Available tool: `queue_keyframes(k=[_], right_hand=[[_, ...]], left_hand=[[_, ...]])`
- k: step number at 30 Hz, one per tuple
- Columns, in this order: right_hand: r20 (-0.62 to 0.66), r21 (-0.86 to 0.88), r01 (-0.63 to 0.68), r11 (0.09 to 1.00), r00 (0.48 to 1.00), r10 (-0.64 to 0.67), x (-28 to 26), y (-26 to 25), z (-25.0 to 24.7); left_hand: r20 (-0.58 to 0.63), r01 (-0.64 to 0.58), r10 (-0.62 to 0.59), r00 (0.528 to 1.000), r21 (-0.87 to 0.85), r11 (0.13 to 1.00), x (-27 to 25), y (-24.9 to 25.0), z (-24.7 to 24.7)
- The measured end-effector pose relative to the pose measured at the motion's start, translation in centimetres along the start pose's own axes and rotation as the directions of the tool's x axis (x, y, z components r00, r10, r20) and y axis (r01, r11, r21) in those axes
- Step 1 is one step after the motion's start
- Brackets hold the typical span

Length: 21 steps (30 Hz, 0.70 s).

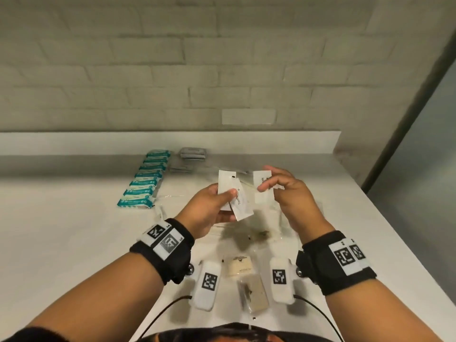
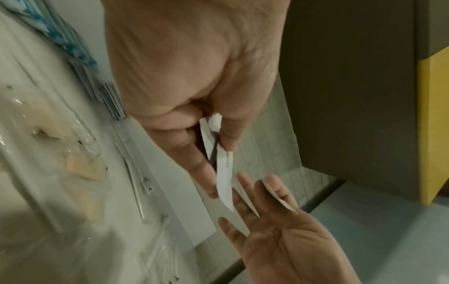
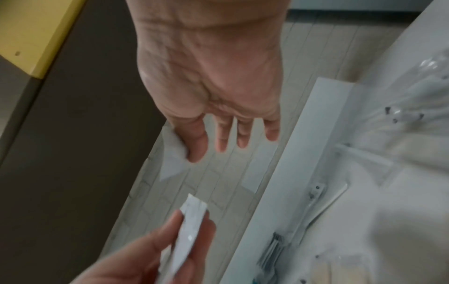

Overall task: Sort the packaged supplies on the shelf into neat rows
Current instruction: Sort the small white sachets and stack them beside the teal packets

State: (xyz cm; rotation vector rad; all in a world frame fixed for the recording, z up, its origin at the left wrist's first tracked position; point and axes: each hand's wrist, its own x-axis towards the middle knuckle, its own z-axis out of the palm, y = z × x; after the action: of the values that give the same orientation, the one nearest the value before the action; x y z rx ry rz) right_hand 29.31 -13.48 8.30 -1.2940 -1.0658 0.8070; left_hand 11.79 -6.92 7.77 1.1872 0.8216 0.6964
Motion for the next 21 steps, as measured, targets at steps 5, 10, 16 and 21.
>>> queue_keyframes(k=[5,10,16,21], right_hand=[[0.202,-0.09,0.121,0.989,0.974,-0.101,0.5,0.7,4.5],[0.183,0.026,0.113,0.993,0.976,-0.116,0.6,0.7,7.3],[0.107,0.095,-0.06,0.994,0.993,0.049,1.8,-0.5,9.2],[0.168,0.026,-0.094,0.995,0.982,0.088,2.5,-1.2,10.1]], left_hand=[[0.109,0.014,-0.001,0.994,-0.12,0.993,-1.8,0.9,-2.4],[0.06,-0.054,0.058,0.996,-0.067,0.996,-2.5,1.2,-5.0],[-0.004,-0.101,0.101,0.995,-0.001,0.995,-2.8,1.5,-7.1],[0.049,-0.089,0.088,0.995,0.008,0.996,-2.8,1.8,-8.3]])
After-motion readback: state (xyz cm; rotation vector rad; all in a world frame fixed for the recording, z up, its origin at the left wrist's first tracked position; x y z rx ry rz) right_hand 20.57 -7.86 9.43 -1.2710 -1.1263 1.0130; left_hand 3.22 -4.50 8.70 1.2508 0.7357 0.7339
